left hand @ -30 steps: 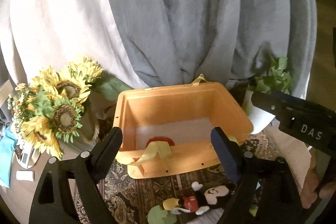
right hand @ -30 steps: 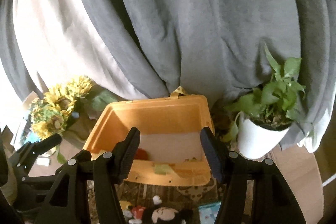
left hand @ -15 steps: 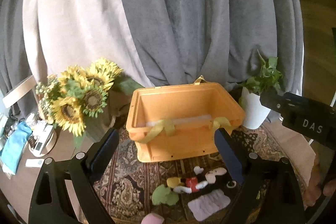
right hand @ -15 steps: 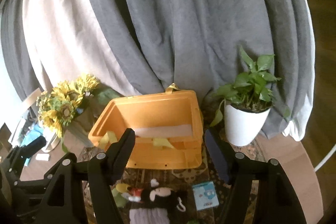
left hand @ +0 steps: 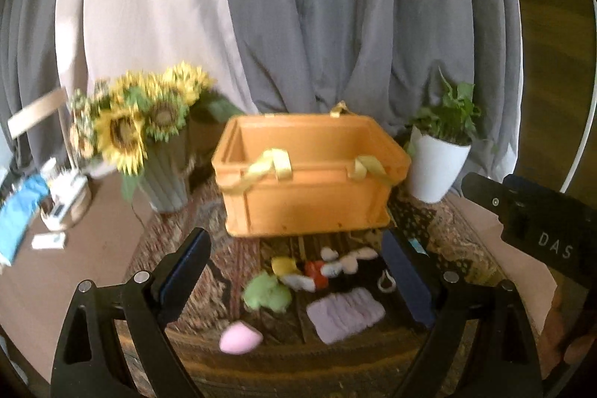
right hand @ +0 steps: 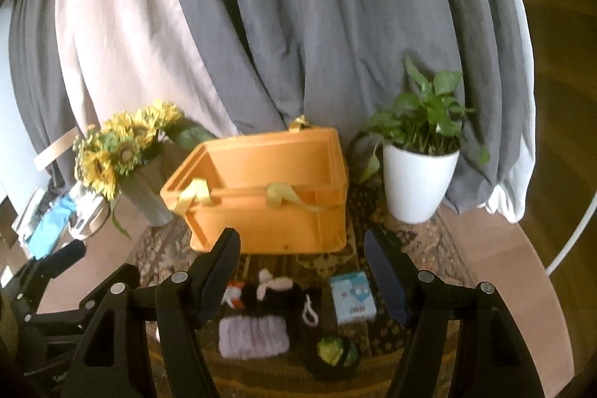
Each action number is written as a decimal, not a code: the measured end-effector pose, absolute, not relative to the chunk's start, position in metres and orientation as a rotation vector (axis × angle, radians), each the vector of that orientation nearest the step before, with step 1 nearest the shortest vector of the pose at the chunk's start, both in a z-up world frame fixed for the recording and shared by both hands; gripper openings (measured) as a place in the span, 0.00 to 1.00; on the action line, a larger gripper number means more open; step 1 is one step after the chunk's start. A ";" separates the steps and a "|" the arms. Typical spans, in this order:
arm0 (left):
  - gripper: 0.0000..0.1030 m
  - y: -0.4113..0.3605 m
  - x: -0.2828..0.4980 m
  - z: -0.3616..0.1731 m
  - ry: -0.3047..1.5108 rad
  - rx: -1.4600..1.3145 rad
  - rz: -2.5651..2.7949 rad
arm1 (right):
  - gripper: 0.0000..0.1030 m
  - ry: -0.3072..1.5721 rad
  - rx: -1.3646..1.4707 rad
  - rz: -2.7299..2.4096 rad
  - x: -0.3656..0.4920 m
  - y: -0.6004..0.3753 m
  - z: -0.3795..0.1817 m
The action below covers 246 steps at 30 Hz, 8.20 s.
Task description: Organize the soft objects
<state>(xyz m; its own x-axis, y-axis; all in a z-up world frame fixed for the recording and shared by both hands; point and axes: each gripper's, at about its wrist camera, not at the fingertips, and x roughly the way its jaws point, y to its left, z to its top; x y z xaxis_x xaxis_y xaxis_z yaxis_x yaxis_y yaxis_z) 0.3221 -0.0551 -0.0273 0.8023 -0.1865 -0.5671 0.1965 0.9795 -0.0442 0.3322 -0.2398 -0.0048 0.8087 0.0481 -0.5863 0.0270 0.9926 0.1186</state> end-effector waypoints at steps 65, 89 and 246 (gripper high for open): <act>0.22 -0.099 0.391 -0.168 1.114 -0.103 -0.352 | 0.62 1.214 0.340 0.027 0.364 -0.274 -0.170; 0.22 -0.078 0.365 -0.074 0.787 -0.037 -0.307 | 0.62 0.857 0.185 0.134 0.361 -0.246 -0.075; 0.71 -0.145 0.364 -0.095 0.716 0.444 -0.418 | 0.67 0.989 0.152 0.008 0.391 -0.291 -0.108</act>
<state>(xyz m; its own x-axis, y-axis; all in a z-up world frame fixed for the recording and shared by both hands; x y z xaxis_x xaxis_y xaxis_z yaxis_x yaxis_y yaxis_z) 0.3643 -0.1449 -0.0955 0.6810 -0.2115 -0.7011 0.5066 0.8274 0.2424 0.3905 -0.2914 -0.1076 0.5505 0.0756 -0.8314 0.0625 0.9894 0.1314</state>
